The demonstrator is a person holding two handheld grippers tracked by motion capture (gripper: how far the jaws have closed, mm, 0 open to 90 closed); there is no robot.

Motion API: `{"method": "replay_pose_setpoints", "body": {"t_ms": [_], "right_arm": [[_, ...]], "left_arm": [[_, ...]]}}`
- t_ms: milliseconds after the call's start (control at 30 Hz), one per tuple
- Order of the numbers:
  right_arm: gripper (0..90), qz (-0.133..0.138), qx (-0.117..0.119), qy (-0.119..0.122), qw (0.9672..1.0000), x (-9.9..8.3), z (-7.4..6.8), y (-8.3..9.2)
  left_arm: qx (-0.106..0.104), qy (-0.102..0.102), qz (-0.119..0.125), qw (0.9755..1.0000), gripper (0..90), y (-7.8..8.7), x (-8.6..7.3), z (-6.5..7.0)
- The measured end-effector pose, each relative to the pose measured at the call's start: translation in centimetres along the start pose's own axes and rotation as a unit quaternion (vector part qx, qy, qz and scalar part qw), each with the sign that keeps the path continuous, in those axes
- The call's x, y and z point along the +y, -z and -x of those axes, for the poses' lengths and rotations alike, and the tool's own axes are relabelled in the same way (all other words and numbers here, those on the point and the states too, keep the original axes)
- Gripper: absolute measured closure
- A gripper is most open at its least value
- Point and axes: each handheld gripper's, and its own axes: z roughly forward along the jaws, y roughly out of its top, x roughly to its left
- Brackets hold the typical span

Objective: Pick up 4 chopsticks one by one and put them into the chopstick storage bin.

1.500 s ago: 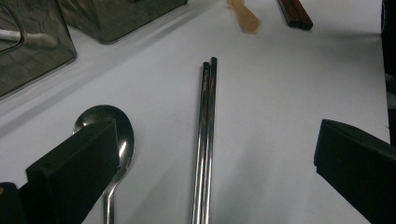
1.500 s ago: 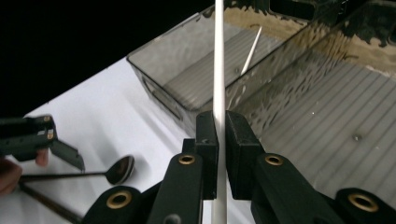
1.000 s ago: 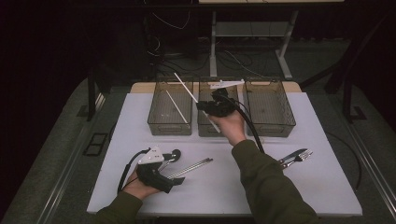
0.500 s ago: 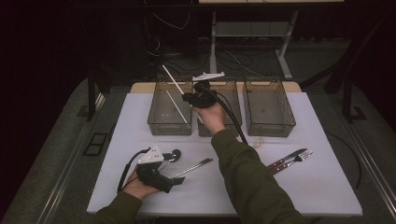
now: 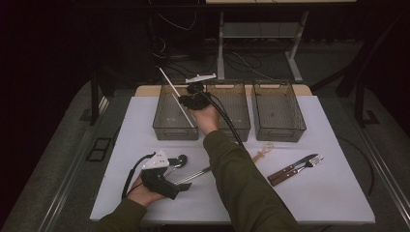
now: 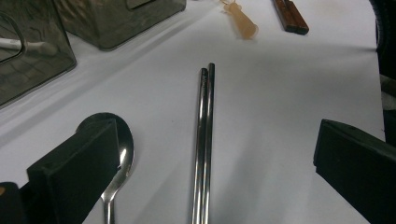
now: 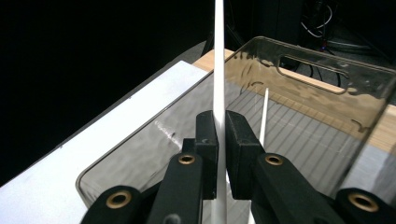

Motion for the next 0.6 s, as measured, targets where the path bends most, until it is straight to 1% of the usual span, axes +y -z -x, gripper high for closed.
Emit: {"method": "replay_pose_setpoints", "body": {"t_ms": [33, 67, 133, 267, 300, 367, 467, 600], "right_arm": [[84.7, -0.004, -0.002, -0.003, 1.0000, 0.0, -0.1, -0.3], [84.7, -0.004, -0.003, 0.000, 1.0000, -0.1, -0.2, -0.7], [84.8, -0.009, -0.006, -0.002, 0.9999, -0.1, -0.3, -1.2], [84.7, -0.016, -0.010, -0.004, 0.9998, -0.4, -0.2, -2.0], [84.7, -0.018, -0.010, -0.008, 0.9998, -0.5, -0.2, -2.1], [84.7, -0.032, -0.018, -0.008, 0.9993, -0.8, -0.1, -2.5], [84.5, -0.046, -0.028, -0.007, 0.9985, -1.1, 0.0, -2.8], [83.7, -0.068, -0.042, -0.006, 0.9968, -1.3, -0.1, -3.1]], "left_arm": [[0.000, 0.001, 0.002, 1.0000, 0.0, 0.0, 0.0, 0.0], [-0.001, 0.003, 0.003, 1.0000, 0.0, -0.1, 0.0, 0.0], [-0.001, -0.001, 0.003, 1.0000, 0.0, -0.1, 0.0, 0.0], [-0.003, 0.001, 0.004, 1.0000, 0.0, -0.1, 0.0, 0.1], [-0.004, 0.001, 0.003, 1.0000, 0.0, -0.1, 0.1, 0.0], [-0.004, 0.000, 0.003, 1.0000, 0.0, -0.1, 0.1, 0.1], [-0.005, 0.000, 0.003, 1.0000, 0.0, -0.1, 0.1, 0.1], [-0.006, 0.000, 0.003, 1.0000, 0.0, -0.2, 0.1, 0.1]]}}
